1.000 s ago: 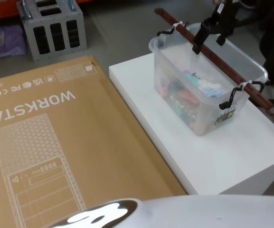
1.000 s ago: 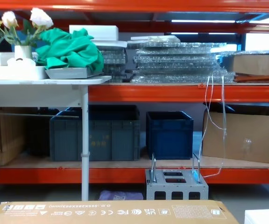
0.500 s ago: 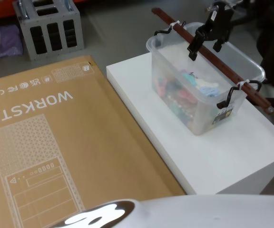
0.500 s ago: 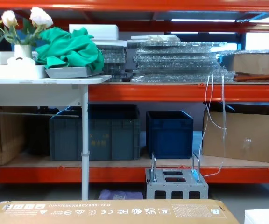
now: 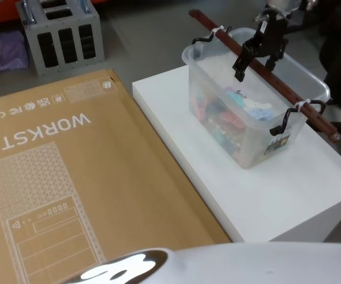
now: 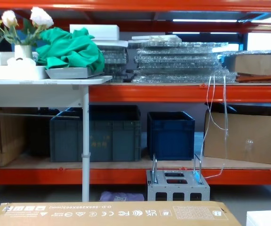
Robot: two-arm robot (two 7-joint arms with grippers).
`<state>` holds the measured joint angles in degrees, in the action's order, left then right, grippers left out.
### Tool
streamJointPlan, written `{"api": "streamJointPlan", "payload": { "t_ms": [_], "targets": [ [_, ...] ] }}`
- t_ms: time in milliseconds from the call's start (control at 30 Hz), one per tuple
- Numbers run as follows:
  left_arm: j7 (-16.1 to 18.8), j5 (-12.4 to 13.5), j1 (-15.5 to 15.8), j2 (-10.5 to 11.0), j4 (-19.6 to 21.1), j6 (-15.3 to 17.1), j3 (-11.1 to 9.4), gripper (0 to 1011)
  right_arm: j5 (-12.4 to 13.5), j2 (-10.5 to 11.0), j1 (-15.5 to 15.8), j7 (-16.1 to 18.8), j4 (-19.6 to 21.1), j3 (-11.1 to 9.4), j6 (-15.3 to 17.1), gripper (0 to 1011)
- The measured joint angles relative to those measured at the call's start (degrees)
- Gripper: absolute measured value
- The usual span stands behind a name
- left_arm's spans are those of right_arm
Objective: Use one hand to grasp the basket and place it at the designated location.
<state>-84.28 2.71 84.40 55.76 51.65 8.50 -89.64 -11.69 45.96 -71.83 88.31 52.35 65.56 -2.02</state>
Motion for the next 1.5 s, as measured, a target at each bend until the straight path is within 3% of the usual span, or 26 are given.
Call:
{"api": "streamJointPlan", "payload": {
  "t_ms": [567, 1100, 1333, 1500],
  "targets": [
    [0.0, 0.0, 0.0, 0.0, 0.0, 0.0, 0.0, 0, 0.05, -1.77, -0.51, 0.76, -2.84, 0.71, -1.77, 969],
    [0.0, 0.0, 0.0, 0.0, 0.0, 0.0, 0.0, 0, 0.31, -1.45, -0.66, -0.34, -2.53, 0.44, -1.98, 527],
    [0.0, 0.0, 0.0, 0.0, 0.0, 0.0, 0.0, 0, 0.28, -1.31, -0.8, -0.66, -2.32, 0.22, -1.85, 263],
    [0.0, 0.0, 0.0, 0.0, 0.0, 0.0, 0.0, 0, 0.21, -1.28, -0.84, -0.69, -2.26, 0.18, -1.82, 238]
  ]
}}
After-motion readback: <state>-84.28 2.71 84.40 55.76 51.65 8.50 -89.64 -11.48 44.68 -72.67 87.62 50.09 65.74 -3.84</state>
